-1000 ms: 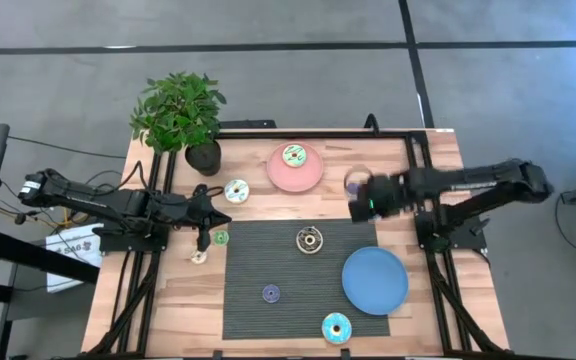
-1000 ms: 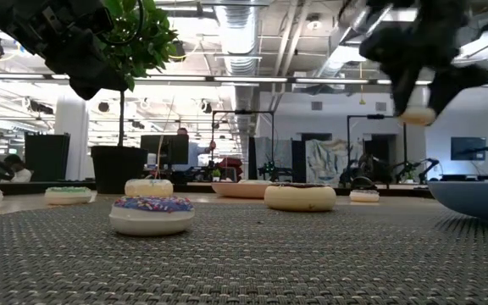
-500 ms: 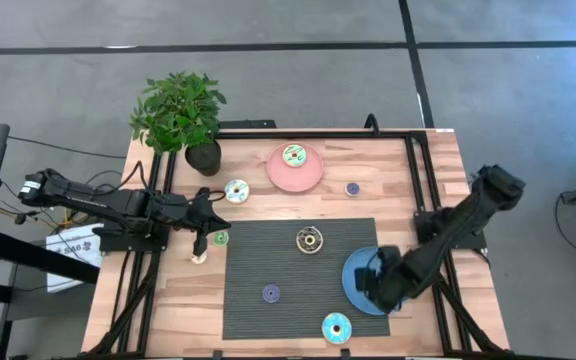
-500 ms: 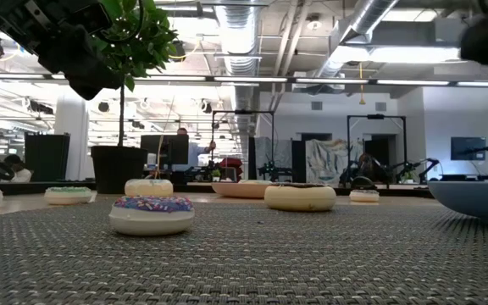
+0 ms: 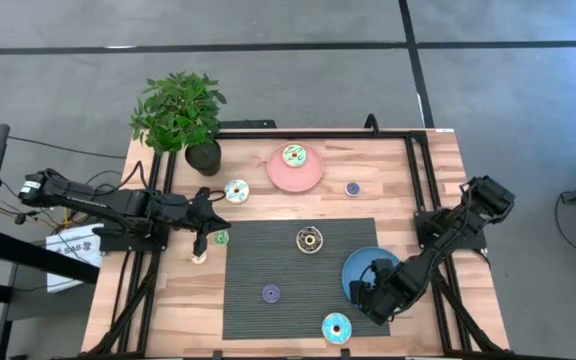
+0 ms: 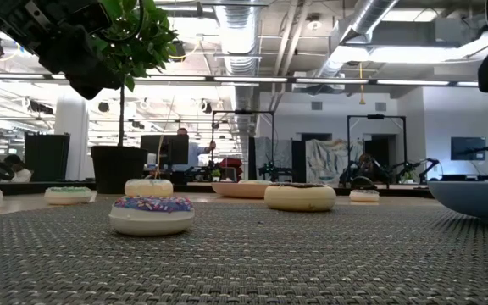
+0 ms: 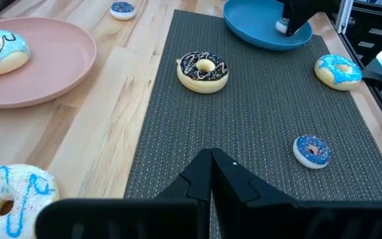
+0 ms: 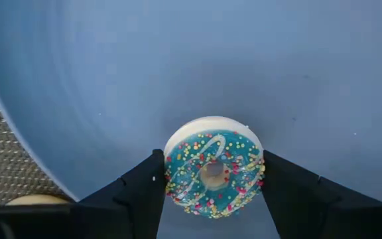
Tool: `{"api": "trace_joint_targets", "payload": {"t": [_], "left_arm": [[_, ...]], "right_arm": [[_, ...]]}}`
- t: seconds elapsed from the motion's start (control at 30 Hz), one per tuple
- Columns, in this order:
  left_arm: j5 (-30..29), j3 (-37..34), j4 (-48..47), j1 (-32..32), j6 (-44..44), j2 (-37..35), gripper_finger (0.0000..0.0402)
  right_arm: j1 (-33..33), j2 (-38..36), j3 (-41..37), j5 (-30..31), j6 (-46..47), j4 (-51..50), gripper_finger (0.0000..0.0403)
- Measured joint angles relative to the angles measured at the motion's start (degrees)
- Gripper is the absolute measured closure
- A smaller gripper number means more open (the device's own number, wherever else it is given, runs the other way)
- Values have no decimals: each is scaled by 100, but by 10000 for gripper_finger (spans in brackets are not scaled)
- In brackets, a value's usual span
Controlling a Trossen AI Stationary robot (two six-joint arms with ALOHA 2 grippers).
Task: Pick & Place donuts
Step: Put the small blue donut on the blue plate, then put the small green donut on the blue plate
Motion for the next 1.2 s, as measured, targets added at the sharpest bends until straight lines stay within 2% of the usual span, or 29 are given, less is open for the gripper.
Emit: {"api": "trace_joint_targets", "payload": {"t": [0.27,0.5,0.63,0.87,1.2], "left_arm": [[6,0,1,0,-2,1,401],[254,0,1,0,-2,0,401],[280,0,2,0,-2,0,401],[797,0,45,-2,101,1,401],[547,2,27,-2,-132,45,401]], "right_arm": [[-2,-3,0,-137,-2,8,149],[-7,-23,0,-139,-4,9,143],[2,-367,0,-31,19,-167,143],[61,-1282,0,409,64,-913,143],[59,-1774,0,575,-61,-1642,143]]}}
